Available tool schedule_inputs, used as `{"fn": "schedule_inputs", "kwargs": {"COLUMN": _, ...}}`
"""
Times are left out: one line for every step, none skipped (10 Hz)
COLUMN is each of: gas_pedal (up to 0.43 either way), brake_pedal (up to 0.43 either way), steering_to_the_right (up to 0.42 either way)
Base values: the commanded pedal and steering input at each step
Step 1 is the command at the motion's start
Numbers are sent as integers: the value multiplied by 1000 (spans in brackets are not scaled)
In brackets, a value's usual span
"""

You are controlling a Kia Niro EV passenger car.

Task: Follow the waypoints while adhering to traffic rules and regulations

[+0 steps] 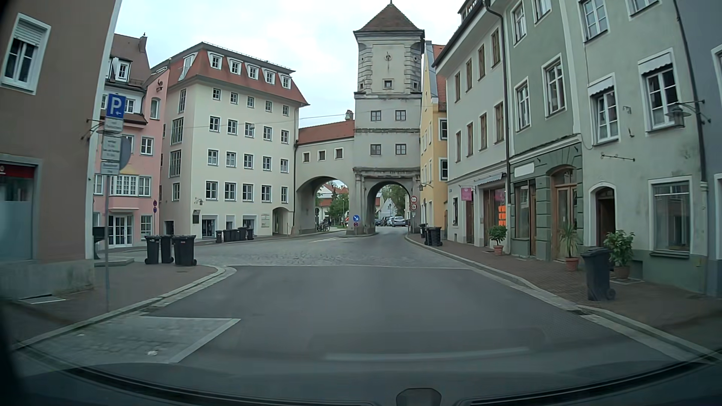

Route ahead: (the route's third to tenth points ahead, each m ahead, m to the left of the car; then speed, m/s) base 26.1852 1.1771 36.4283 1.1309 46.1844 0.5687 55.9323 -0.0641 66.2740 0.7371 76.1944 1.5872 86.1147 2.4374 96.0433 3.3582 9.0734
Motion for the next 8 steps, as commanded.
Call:
{"fn": "schedule_inputs", "kwargs": {"gas_pedal": 20, "brake_pedal": 0, "steering_to_the_right": -8}}
{"fn": "schedule_inputs", "kwargs": {"gas_pedal": 8, "brake_pedal": 0, "steering_to_the_right": -6}}
{"fn": "schedule_inputs", "kwargs": {"gas_pedal": 0, "brake_pedal": 0, "steering_to_the_right": -6}}
{"fn": "schedule_inputs", "kwargs": {"gas_pedal": 0, "brake_pedal": 0, "steering_to_the_right": -6}}
{"fn": "schedule_inputs", "kwargs": {"gas_pedal": 0, "brake_pedal": 0, "steering_to_the_right": -6}}
{"fn": "schedule_inputs", "kwargs": {"gas_pedal": 0, "brake_pedal": 0, "steering_to_the_right": -5}}
{"fn": "schedule_inputs", "kwargs": {"gas_pedal": 0, "brake_pedal": 0, "steering_to_the_right": -5}}
{"fn": "schedule_inputs", "kwargs": {"gas_pedal": 0, "brake_pedal": 0, "steering_to_the_right": -5}}
